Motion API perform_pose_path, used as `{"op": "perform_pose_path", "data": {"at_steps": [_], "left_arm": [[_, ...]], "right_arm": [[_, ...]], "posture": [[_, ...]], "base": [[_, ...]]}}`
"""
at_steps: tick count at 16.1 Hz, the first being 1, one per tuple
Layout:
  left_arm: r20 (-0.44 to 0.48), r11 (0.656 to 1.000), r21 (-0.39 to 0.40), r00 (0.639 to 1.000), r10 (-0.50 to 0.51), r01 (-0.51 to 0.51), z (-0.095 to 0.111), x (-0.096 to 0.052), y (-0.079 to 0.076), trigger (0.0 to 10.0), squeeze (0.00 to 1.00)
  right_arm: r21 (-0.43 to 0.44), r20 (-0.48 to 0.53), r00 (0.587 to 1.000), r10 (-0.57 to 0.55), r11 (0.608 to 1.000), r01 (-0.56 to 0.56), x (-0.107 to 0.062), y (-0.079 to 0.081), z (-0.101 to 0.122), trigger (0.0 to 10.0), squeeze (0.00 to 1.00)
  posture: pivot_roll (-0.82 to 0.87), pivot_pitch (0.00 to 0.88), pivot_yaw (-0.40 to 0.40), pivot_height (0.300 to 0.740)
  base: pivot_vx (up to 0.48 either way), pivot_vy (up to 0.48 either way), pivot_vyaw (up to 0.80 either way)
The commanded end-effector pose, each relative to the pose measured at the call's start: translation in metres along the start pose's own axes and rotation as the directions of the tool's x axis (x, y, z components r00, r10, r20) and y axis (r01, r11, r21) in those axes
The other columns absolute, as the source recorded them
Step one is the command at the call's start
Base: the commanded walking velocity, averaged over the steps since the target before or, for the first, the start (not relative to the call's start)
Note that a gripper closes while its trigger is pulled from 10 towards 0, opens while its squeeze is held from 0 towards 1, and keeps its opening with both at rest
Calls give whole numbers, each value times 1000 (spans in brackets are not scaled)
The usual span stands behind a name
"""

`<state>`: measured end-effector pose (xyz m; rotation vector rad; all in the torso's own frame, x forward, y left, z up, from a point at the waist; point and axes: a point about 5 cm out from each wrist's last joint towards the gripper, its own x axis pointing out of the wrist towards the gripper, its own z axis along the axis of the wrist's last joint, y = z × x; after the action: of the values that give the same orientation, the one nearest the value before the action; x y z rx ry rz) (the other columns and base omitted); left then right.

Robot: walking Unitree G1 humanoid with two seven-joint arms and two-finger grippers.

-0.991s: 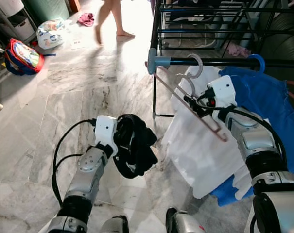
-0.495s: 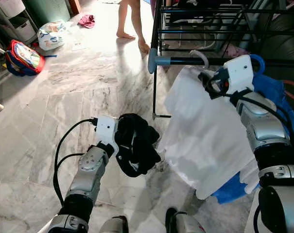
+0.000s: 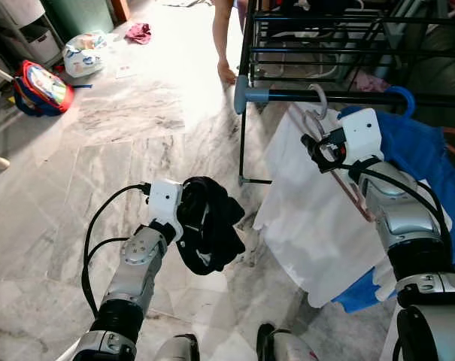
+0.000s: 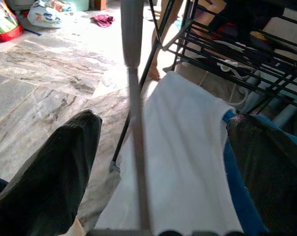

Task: Hang hanger

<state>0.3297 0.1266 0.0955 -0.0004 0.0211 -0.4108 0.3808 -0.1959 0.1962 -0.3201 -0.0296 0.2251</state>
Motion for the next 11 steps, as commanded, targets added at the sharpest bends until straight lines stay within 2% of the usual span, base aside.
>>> {"op": "perform_pose_path", "data": {"at_steps": [1, 4, 5, 6, 8, 11], "left_arm": [[15, 1000, 11, 1000, 4, -4, 3, 0, 3, 10000, 0], [10, 1000, 9, 1000, 4, -4, 2, 1, 2, 10000, 0], [5, 1000, 9, 1000, 5, -5, 1, 1, 2, 10000, 0], [-3, 1000, 10, 1000, 7, -7, -1, 1, 2, 10000, 0], [-11, 1000, 12, 1000, 10, -10, -2, 1, 2, 10000, 0], [-19, 1000, 15, 1000, 11, -11, -3, 0, 3, 10000, 0]], "right_arm": [[15, -12, 1000, 6, 1000, -6, 0, 3, -2, 10000, 0], [35, -29, 999, 27, 999, -26, 1, 7, -5, 10000, 0], [62, -46, 998, 35, 998, -33, 2, 7, -7, 9608, 0], [90, -57, 998, 32, 996, -27, 3, 7, -8, 0, 0], [140, -56, 998, 41, 990, -33, 7, 9, -6, 0, 0], [132, -65, 994, 87, 988, -78, 10, 12, -5, 0, 0]], "posture": [[38, 156, 66, 740], [34, 160, 61, 740], [32, 165, 60, 740], [29, 164, 58, 740], [29, 166, 57, 740], [35, 170, 57, 740]], "base": [[0, 0, 0], [0, 0, 0], [0, 0, 0], [0, 0, 0], [0, 0, 0], [0, 0, 0]]}}
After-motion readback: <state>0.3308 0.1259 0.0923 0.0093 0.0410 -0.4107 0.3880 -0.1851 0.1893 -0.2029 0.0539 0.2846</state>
